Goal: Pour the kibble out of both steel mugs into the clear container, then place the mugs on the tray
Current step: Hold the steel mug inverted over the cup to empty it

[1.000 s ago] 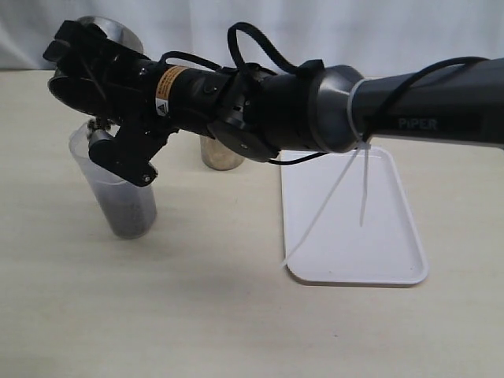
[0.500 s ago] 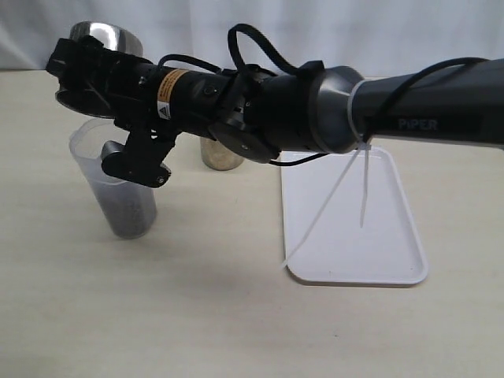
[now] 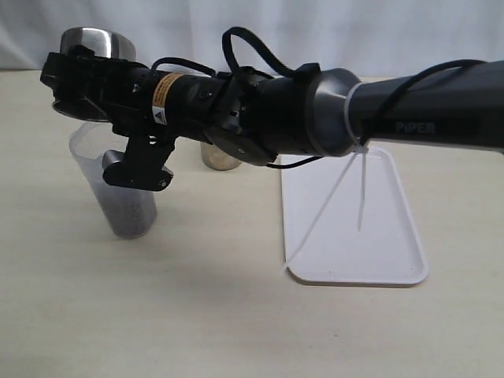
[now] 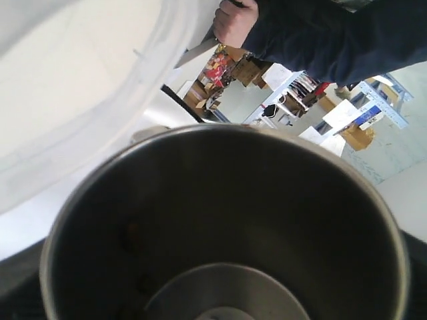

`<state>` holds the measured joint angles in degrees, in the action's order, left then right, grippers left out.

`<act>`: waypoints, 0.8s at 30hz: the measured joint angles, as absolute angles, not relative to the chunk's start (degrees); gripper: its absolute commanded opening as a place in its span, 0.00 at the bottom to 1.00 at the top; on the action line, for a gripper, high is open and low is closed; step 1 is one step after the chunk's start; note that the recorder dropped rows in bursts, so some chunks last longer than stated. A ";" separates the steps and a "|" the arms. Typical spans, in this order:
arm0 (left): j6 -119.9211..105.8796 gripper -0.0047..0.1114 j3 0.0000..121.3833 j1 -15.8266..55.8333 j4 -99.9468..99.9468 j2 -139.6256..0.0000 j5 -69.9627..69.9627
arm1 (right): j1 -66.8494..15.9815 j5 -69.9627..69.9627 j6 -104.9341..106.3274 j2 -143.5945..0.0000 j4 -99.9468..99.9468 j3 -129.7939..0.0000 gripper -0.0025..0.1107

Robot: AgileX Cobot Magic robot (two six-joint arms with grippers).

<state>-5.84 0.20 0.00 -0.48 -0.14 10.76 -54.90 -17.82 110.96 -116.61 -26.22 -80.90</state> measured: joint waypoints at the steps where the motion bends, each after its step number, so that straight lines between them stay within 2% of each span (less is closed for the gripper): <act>1: -5.84 0.04 0.20 0.00 -0.48 -0.14 10.76 | -55.16 -17.71 111.08 -116.61 -26.22 -80.90 0.06; 24: -5.84 0.04 0.20 0.00 -0.48 -0.14 10.76 | -56.03 -15.89 112.68 -114.89 -27.51 -79.81 0.06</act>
